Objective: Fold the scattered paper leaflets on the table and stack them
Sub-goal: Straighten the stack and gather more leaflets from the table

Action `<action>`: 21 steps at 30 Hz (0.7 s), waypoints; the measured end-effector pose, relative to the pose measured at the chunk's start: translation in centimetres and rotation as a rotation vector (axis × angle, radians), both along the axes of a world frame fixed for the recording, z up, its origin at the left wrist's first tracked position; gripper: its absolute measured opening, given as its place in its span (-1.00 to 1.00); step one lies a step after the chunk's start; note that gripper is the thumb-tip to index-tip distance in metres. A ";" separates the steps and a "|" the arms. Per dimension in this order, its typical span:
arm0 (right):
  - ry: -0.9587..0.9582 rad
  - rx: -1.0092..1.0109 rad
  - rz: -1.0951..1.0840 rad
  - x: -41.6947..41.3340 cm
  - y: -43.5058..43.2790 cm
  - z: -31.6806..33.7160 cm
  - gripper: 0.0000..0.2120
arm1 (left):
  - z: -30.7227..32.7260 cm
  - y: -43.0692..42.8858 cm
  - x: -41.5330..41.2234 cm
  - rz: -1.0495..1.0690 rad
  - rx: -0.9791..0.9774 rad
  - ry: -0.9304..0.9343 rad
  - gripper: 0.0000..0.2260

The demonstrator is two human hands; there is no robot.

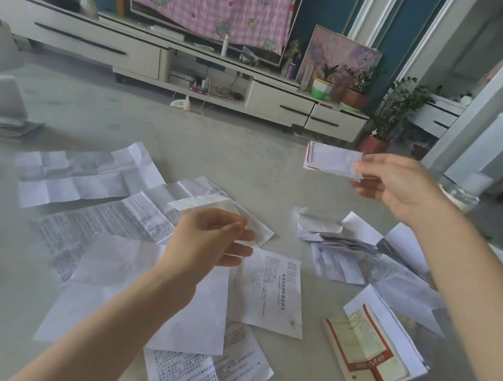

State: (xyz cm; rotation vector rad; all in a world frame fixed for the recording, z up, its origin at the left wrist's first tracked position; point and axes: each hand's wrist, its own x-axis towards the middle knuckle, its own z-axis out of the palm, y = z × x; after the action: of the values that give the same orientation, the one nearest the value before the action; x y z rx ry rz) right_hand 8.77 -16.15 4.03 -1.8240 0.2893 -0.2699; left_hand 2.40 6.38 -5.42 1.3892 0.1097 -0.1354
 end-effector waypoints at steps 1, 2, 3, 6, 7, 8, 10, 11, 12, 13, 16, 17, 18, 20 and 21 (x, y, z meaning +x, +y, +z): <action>0.059 -0.012 -0.016 1.6 -0.4 -0.3 -0.80 | 0.1 0.0 0.0 -0.009 -0.003 0.013 -0.90; 0.110 -0.010 -0.034 3.0 -0.8 -0.9 -0.77 | 0.1 0.0 -0.1 -0.016 -0.006 0.026 -0.89; 0.153 -0.009 -0.056 4.3 -1.2 -1.5 -0.75 | 0.2 0.1 -0.1 -0.024 -0.010 0.037 -0.88; 0.266 -0.151 -0.127 6.8 -2.7 -4.4 -0.74 | 0.2 0.1 -0.1 -0.035 -0.004 0.063 -0.85; 0.301 -0.270 -0.144 7.2 -3.0 -5.2 -0.75 | 0.3 0.2 -0.1 -0.035 -0.006 0.063 -0.84; 0.341 -0.429 -0.144 7.5 -3.3 -6.0 -0.78 | 0.3 0.2 0.0 -0.033 -0.008 0.067 -0.83; 0.417 -0.778 -0.107 7.2 -3.4 -7.1 -0.83 | 0.4 0.4 0.1 -0.029 -0.011 0.071 -0.82; 0.444 -0.898 -0.080 7.0 -3.2 -7.5 -0.85 | 0.5 0.5 0.1 -0.026 -0.012 0.072 -0.82; 0.468 -0.959 -0.057 6.7 -3.1 -7.8 -0.84 | 0.5 0.6 0.1 -0.023 -0.010 0.073 -0.82; 0.475 -0.993 -0.034 6.4 -3.0 -8.0 -0.80 | 0.6 0.6 0.2 -0.019 -0.009 0.074 -0.82; 0.451 -1.019 -0.028 6.0 -2.7 -8.3 -0.77 | 0.8 0.7 0.2 -0.010 -0.013 0.078 -0.81; 0.447 -1.015 -0.023 5.9 -2.8 -8.4 -0.80 | 0.8 0.8 0.2 -0.006 -0.014 0.079 -0.80; 0.439 -1.007 -0.026 5.9 -2.8 -8.2 -0.83 | 0.9 0.9 0.2 -0.001 -0.017 0.080 -0.80; 0.407 -0.976 -0.039 6.0 -2.8 -8.0 -0.85 | 1.1 1.1 0.3 0.016 -0.023 0.079 -0.80; 0.380 -0.960 -0.046 6.1 -2.8 -7.9 -0.83 | 1.2 1.3 0.4 0.026 -0.028 0.079 -0.80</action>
State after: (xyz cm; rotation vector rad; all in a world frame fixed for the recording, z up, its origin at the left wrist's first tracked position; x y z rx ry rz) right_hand 14.84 -18.99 -3.85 -2.8278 0.5236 -0.0825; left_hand 2.80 7.65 -4.26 1.3547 0.1910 -0.1691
